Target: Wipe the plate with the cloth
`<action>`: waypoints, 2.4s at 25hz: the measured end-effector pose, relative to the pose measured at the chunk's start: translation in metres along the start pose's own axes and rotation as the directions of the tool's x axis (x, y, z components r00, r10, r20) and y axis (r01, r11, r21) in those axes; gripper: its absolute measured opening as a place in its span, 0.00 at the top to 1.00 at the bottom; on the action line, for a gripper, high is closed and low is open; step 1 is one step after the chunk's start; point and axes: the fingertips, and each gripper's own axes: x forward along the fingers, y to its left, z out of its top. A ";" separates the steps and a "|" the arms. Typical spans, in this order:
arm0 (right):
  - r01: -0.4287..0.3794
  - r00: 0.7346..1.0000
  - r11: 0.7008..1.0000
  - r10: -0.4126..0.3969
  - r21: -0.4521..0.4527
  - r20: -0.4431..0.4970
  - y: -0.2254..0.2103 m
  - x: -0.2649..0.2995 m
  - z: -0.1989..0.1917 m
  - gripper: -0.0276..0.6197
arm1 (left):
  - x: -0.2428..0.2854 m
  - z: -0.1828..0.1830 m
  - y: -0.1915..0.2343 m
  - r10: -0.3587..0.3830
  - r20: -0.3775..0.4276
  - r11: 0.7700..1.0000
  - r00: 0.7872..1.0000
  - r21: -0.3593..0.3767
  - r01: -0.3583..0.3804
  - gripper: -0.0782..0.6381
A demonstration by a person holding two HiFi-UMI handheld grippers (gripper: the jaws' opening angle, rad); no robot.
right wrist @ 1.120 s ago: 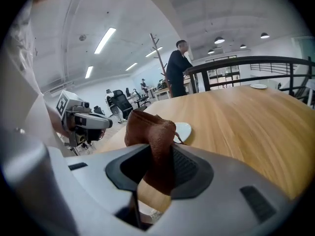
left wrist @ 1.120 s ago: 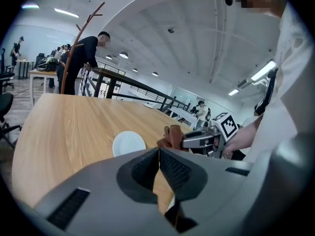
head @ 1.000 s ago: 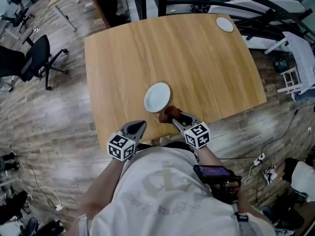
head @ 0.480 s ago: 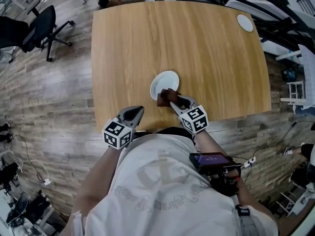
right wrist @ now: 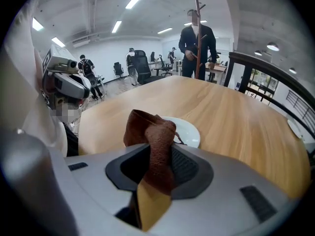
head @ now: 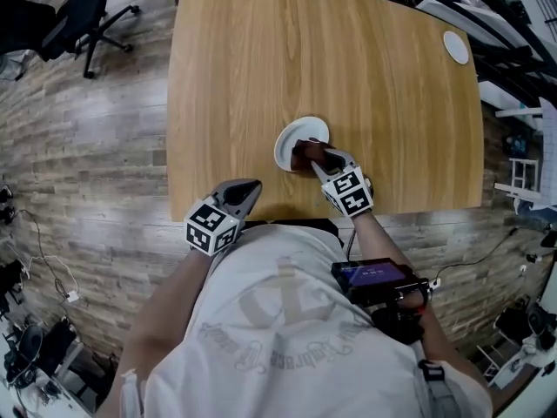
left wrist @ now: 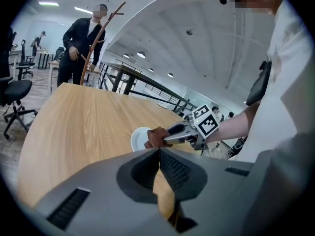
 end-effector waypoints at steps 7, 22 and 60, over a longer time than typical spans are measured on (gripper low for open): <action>0.089 0.995 0.994 -0.091 -0.062 -0.032 -0.056 0.006 0.006 0.76 | -0.004 -0.002 0.010 0.027 -0.003 0.999 1.000 -0.021 -0.027 0.87; 0.024 0.997 0.947 -0.045 -0.321 -0.058 -0.007 0.012 0.010 0.76 | -0.005 -0.005 0.009 0.027 0.008 0.999 1.000 -0.025 -0.027 0.87; -0.038 0.999 0.914 0.031 -0.404 -0.023 0.018 0.035 0.041 0.76 | -0.014 -0.008 0.021 0.062 0.012 0.997 0.998 -0.055 -0.061 0.87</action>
